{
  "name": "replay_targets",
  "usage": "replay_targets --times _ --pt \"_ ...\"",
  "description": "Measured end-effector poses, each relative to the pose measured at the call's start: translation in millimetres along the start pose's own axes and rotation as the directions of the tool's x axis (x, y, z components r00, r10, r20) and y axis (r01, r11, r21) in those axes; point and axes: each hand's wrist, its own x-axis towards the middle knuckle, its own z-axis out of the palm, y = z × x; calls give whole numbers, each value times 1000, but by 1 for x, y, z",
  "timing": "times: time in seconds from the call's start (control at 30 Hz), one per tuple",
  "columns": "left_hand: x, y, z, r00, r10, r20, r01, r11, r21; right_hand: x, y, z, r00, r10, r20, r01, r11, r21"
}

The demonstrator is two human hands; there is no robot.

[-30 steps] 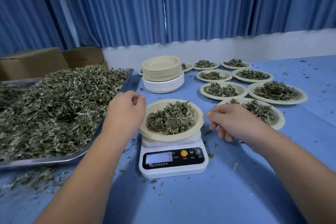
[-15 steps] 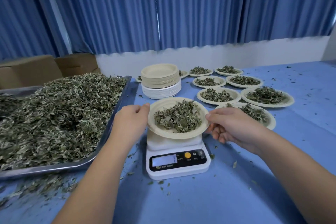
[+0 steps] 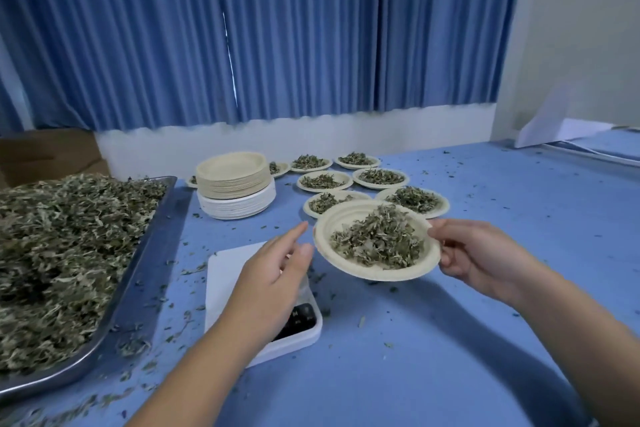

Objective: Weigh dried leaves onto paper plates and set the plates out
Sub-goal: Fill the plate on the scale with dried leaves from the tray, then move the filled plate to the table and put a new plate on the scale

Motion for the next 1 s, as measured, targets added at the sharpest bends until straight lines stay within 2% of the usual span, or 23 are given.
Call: replay_targets --times 0.2,0.37,0.53,1.0 --pt "-4 -3 5 979 147 143 -182 944 275 -2 -4 -63 964 1 -265 31 993 116" --pt "-4 -3 7 972 181 149 -221 919 326 -2 6 -103 901 69 -428 40 970 238" --pt "-5 -4 7 979 164 121 -196 917 346 1 12 -119 859 98 -503 32 969 245" --pt "-5 -4 3 983 162 90 -183 925 332 -7 13 -111 828 87 -553 6 987 163"
